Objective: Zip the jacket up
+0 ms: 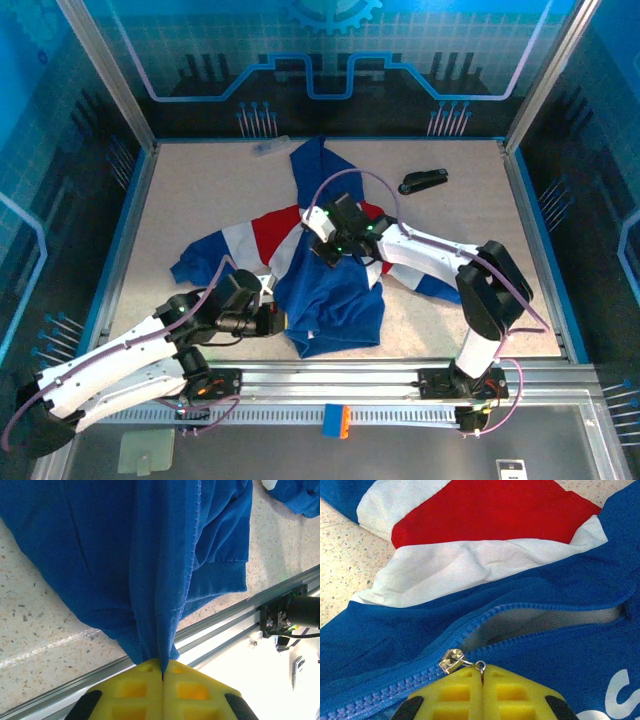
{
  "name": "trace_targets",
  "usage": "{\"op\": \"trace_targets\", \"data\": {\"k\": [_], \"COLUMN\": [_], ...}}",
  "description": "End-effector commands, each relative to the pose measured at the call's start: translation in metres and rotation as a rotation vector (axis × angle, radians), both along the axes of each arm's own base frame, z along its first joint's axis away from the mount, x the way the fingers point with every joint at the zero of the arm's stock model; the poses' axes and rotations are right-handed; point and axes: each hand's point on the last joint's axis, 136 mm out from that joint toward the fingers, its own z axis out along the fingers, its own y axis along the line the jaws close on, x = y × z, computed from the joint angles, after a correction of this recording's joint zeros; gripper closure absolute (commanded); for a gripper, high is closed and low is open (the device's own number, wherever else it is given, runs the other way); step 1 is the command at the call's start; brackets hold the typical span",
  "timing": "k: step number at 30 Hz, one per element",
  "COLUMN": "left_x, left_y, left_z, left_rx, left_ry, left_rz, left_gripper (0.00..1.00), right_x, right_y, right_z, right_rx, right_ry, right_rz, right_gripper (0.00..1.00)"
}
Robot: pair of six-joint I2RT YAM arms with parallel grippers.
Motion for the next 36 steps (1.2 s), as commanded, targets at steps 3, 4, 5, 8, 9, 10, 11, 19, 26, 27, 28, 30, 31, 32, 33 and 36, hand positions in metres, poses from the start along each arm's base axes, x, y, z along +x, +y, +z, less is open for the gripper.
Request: {"op": "trace_targets", "data": {"k": [3, 4, 5, 8, 9, 10, 11, 19, 26, 27, 28, 30, 31, 32, 33, 36], "left_x": [-0.014, -0.014, -0.014, -0.013, -0.013, -0.013, -0.013, -0.013, -0.013, -0.013, -0.012, -0.012, -0.012, -0.011, -0.011, -0.011], "left_y": [0.008, 0.008, 0.008, 0.008, 0.008, 0.008, 0.008, 0.008, 0.008, 0.007, 0.007, 0.007, 0.007, 0.007, 0.007, 0.007], "left_z": [-0.009, -0.008, -0.008, -0.007, -0.006, -0.007, -0.007, -0.005, -0.004, -0.003, -0.002, 0.000, 0.001, 0.002, 0.003, 0.001], "left_rx": [0.034, 0.034, 0.034, 0.034, 0.035, 0.037, 0.039, 0.044, 0.043, 0.042, 0.043, 0.046, 0.049, 0.052, 0.054, 0.061], "left_ry": [0.064, 0.062, 0.062, 0.059, 0.059, 0.060, 0.062, 0.066, 0.071, 0.071, 0.071, 0.071, 0.072, 0.072, 0.071, 0.077], "left_rz": [-0.015, -0.018, -0.019, -0.020, -0.019, -0.020, -0.020, -0.023, -0.022, -0.023, -0.024, -0.028, -0.031, -0.032, -0.033, -0.035], "left_gripper": [1.00, 1.00, 1.00, 1.00, 1.00, 1.00, 1.00, 1.00, 1.00, 1.00, 1.00, 1.00, 1.00, 1.00, 1.00, 1.00], "right_x": [0.027, 0.029, 0.030, 0.033, 0.034, 0.035, 0.037, 0.050, 0.061, 0.064, 0.067, 0.070, 0.073, 0.074, 0.076, 0.082], "right_y": [-0.004, -0.004, -0.005, -0.007, -0.007, -0.007, -0.008, -0.014, -0.018, -0.019, -0.020, -0.020, -0.021, -0.021, -0.021, -0.022], "right_z": [0.010, 0.011, 0.010, 0.009, 0.009, 0.008, 0.008, 0.007, 0.006, 0.006, 0.006, 0.006, 0.006, 0.006, 0.006, 0.003], "right_rx": [0.012, 0.013, 0.012, 0.009, 0.009, 0.008, 0.008, 0.007, 0.006, 0.005, 0.005, 0.005, 0.005, 0.005, 0.006, 0.004], "right_ry": [-0.052, -0.053, -0.051, -0.050, -0.051, -0.050, -0.051, -0.050, -0.049, -0.050, -0.052, -0.053, -0.054, -0.054, -0.053, -0.050], "right_rz": [-0.049, -0.051, -0.054, -0.060, -0.059, -0.061, -0.064, -0.085, -0.099, -0.103, -0.105, -0.108, -0.111, -0.112, -0.113, -0.117], "right_gripper": [1.00, 1.00, 1.00, 1.00, 1.00, 1.00, 1.00, 1.00, 1.00, 1.00, 1.00, 1.00, 1.00, 1.00, 1.00, 1.00]}}
